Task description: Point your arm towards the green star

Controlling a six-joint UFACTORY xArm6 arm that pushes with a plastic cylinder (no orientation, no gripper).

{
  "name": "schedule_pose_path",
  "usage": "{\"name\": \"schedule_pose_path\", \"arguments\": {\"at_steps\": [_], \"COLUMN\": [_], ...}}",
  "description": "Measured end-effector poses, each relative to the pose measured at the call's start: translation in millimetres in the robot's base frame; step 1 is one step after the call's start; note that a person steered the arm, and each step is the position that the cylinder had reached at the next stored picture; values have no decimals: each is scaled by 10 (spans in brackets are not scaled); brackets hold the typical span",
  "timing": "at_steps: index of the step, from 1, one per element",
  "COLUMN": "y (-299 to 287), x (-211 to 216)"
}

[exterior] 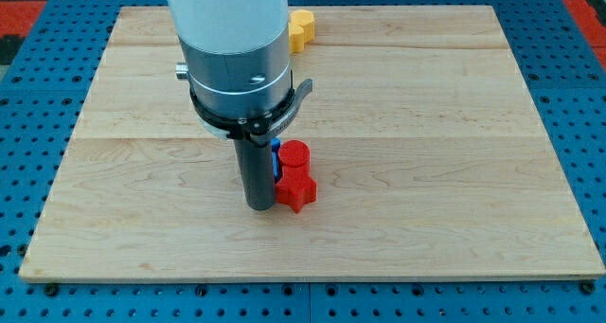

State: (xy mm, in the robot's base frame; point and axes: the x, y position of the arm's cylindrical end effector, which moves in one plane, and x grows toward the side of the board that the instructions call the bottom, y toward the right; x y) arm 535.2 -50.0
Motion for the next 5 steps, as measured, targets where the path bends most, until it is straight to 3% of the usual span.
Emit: {"name": "schedule_pose_path", "arguments": {"at_steps": [1,2,5], "y": [-37,-651,-1324], "x": [0,-343,-2421]}}
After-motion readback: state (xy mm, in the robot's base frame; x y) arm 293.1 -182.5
